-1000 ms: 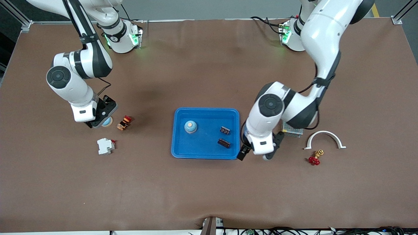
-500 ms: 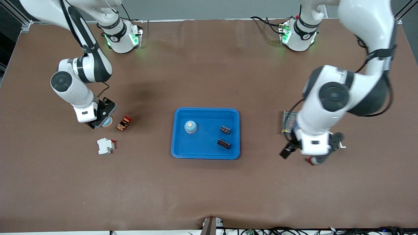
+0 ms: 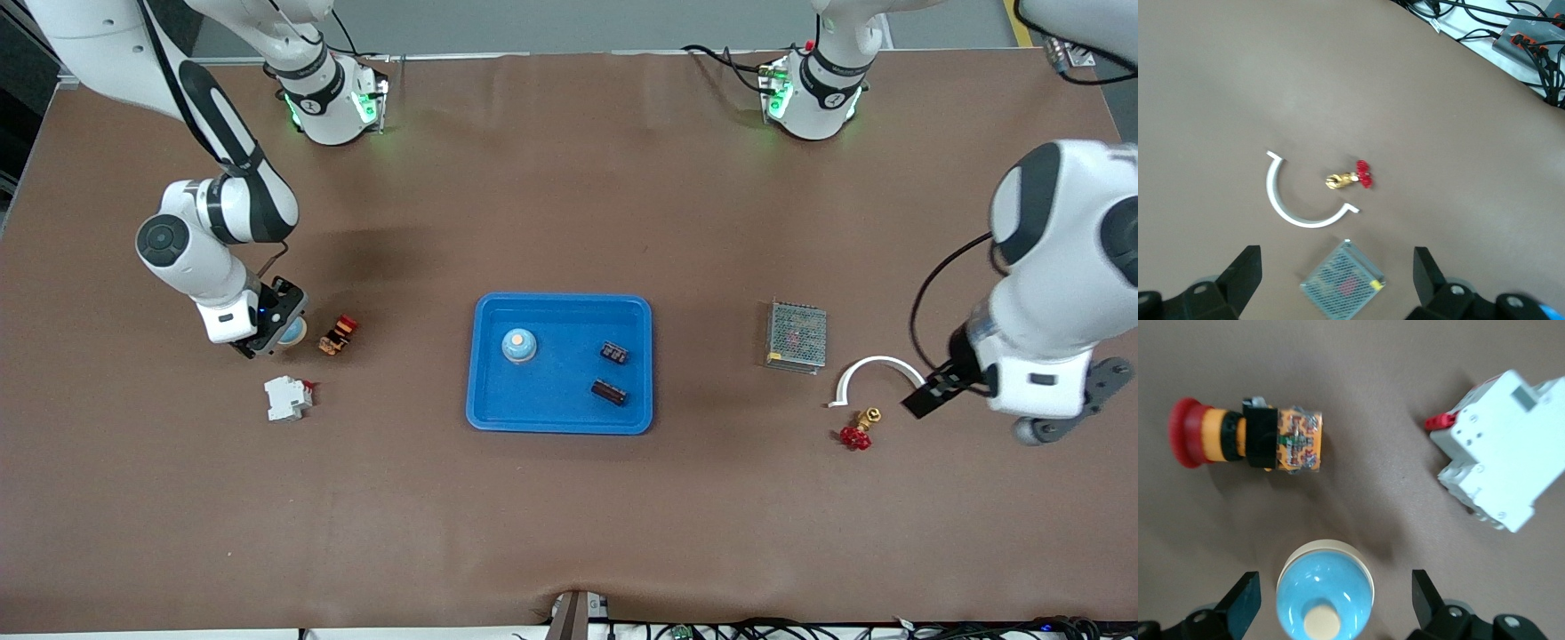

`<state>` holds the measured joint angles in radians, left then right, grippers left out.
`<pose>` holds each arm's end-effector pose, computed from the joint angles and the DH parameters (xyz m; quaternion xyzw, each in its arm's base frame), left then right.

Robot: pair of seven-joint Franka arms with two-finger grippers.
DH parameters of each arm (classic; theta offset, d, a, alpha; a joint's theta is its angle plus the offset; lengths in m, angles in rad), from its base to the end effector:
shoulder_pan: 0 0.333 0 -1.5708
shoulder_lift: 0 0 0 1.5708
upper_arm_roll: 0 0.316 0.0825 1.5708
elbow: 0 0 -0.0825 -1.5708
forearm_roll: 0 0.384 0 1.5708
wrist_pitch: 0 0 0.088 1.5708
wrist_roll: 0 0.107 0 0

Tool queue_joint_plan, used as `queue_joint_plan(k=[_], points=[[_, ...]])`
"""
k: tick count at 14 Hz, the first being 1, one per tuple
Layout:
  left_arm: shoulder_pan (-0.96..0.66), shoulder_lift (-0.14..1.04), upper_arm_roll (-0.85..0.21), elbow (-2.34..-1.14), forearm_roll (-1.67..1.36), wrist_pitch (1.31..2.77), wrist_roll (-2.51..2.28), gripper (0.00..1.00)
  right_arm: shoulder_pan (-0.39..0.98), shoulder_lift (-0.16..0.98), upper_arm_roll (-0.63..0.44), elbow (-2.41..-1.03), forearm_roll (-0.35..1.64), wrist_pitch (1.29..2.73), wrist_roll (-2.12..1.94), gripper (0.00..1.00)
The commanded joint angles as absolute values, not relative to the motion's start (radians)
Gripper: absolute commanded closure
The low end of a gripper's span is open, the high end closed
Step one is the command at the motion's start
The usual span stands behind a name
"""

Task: Place electrolytic capacitor and blue bell in tray
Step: 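Grasp the second blue bell with the right gripper while the left gripper retracts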

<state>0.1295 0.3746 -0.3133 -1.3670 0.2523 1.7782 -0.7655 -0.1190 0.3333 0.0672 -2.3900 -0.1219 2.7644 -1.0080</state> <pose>0.6721 -0.0673 0.5195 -0.9585 -0.2756 -0.0550 0.0480 0.5045 -0.0196 0.1843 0.8614 0.5073 0.0121 0.0218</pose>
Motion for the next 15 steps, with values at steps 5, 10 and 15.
queue_joint_plan(k=[5,10,15], points=[[0.225,0.307,-0.311,-1.379,0.180,1.749,-0.402,0.00,-0.160,0.385,0.087,-2.408,-0.098,2.824,-1.046,0.00],[0.247,0.302,-0.328,-1.355,0.175,1.761,-0.382,0.00,-0.160,0.384,0.089,-2.404,-0.098,2.824,-1.048,0.31],[0.245,0.233,-0.324,-1.364,0.173,1.738,-0.347,0.00,-0.156,0.374,0.092,-2.402,-0.098,2.812,-1.045,0.68]])
